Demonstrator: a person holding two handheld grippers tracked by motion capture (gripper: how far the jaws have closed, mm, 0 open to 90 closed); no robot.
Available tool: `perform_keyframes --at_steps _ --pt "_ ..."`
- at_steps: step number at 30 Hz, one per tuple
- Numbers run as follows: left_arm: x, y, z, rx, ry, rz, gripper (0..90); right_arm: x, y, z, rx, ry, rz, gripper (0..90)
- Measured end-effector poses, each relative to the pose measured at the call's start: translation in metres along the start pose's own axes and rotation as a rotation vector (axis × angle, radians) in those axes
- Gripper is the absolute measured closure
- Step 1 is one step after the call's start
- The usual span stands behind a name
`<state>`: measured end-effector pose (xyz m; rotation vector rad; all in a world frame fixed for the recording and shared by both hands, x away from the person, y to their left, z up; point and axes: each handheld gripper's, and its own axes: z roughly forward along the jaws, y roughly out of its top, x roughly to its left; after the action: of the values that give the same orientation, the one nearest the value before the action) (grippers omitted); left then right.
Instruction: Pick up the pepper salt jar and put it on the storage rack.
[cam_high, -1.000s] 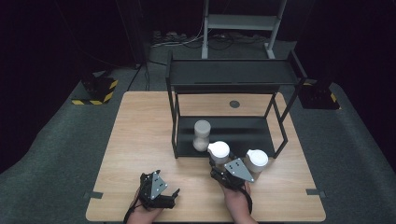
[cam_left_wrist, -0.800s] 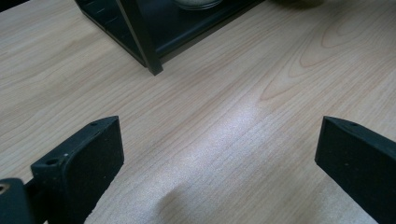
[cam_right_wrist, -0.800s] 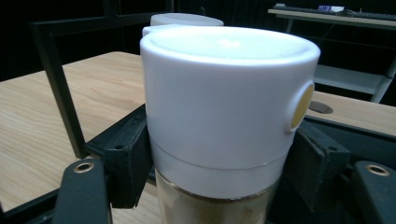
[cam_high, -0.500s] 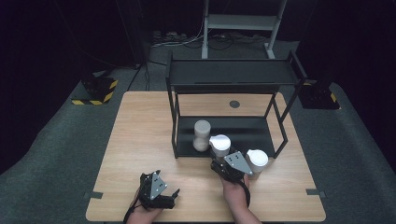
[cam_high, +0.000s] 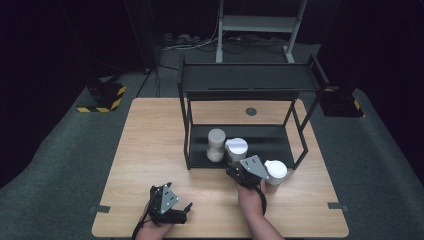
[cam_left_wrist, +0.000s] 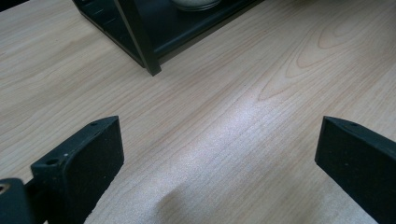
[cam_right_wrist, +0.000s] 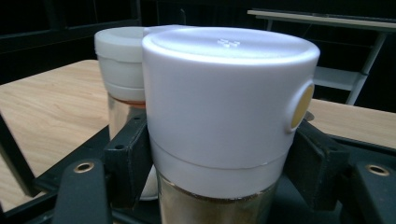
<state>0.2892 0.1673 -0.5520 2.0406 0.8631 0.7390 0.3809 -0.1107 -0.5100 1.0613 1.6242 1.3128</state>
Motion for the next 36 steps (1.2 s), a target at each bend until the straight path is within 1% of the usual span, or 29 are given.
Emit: perform_keyframes --at_steps 3,7,16,21,29,33,36 --pt "0.000 0.000 0.000 -0.002 -0.002 -0.001 1.3 -0.002 0.002 0.004 0.001 -0.011 -0.003 30.0" --pt "0.000 0.000 0.000 0.001 -0.001 0.003 1.3 -0.004 0.003 0.009 0.010 -0.016 0.007 30.0" --pt "0.000 0.000 0.000 0.000 -0.001 0.003 1.3 -0.004 0.003 0.017 0.018 -0.030 0.007 30.0" --pt "0.000 0.000 0.000 0.000 -0.002 0.003 1.3 -0.007 0.001 0.024 0.030 -0.039 0.022 30.0" --pt "0.000 0.000 -0.001 -0.001 -0.003 0.003 1.3 -0.010 0.001 0.030 0.031 -0.047 0.032 30.0" --pt "0.000 0.000 -0.001 -0.001 -0.004 0.003 1.4 -0.011 -0.001 0.033 0.042 -0.041 0.047 30.0" --pt "0.000 0.000 -0.001 0.000 -0.004 0.006 1.3 -0.012 -0.003 0.036 0.052 -0.048 0.053 29.9"
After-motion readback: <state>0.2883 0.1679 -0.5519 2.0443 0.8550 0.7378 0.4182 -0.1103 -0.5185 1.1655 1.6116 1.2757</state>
